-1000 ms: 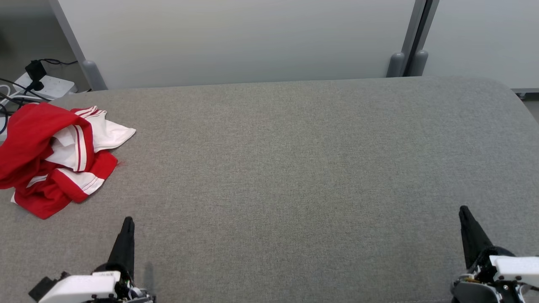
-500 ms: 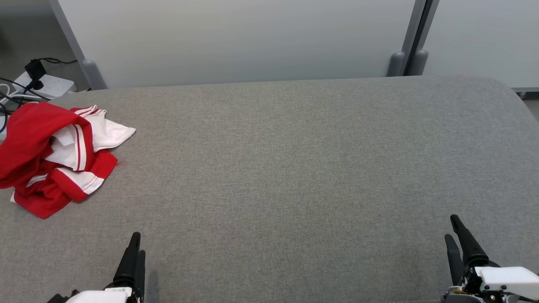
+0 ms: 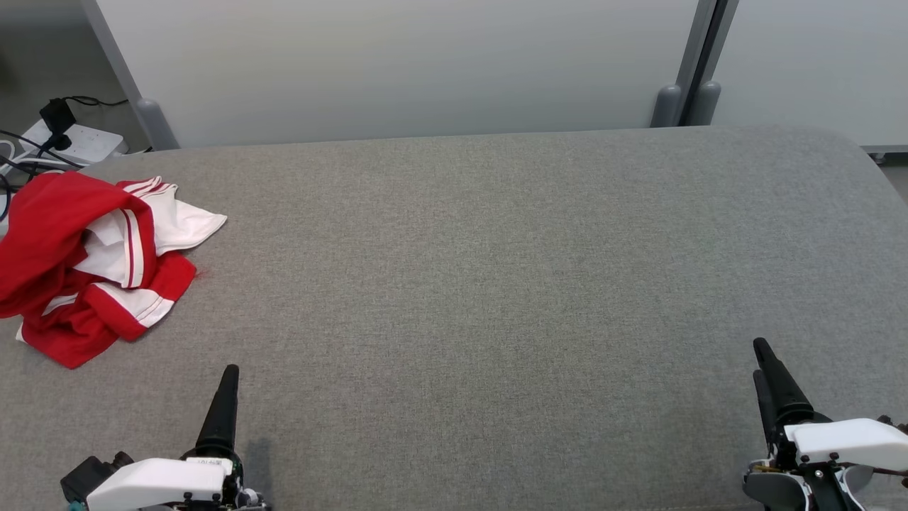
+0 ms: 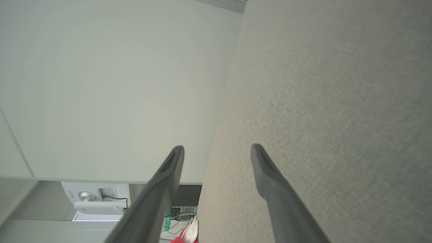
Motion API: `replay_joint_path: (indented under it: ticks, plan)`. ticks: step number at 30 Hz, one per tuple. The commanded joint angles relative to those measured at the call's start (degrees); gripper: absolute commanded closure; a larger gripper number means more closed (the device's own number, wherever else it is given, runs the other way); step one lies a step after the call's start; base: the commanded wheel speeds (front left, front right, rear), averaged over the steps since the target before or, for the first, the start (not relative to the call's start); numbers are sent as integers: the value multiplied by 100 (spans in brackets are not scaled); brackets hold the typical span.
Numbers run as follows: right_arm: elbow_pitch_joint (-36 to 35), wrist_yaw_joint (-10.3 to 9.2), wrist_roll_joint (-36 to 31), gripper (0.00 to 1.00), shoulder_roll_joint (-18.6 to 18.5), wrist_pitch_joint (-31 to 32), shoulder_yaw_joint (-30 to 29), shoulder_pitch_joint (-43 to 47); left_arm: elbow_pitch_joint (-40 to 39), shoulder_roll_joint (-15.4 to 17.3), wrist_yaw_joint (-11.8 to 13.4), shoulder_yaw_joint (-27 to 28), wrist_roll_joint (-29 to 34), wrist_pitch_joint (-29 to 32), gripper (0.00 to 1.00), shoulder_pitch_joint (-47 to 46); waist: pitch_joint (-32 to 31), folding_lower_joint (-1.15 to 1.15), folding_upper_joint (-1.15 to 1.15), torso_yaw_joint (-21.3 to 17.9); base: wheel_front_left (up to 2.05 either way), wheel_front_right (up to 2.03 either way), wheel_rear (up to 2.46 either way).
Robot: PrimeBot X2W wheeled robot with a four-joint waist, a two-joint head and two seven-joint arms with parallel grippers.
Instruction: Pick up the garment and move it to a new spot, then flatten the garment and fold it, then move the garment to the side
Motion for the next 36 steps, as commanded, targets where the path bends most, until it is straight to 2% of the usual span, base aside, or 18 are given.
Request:
replay_joint_path:
  ticks: [1, 36]
  plan:
    - [-110, 22, -168, 0, -119, -83, 74, -343, -113, 92, -17, 26, 183, -59, 0, -362, 2, -1, 0, -1, 0, 0, 0]
    - [475, 30, -2992, 0, -345, -704, 497, -1255, 195, 186, -32, 117, 3442, -682, 0, -1095, 54, -1, 0, 7, 0, 0, 0]
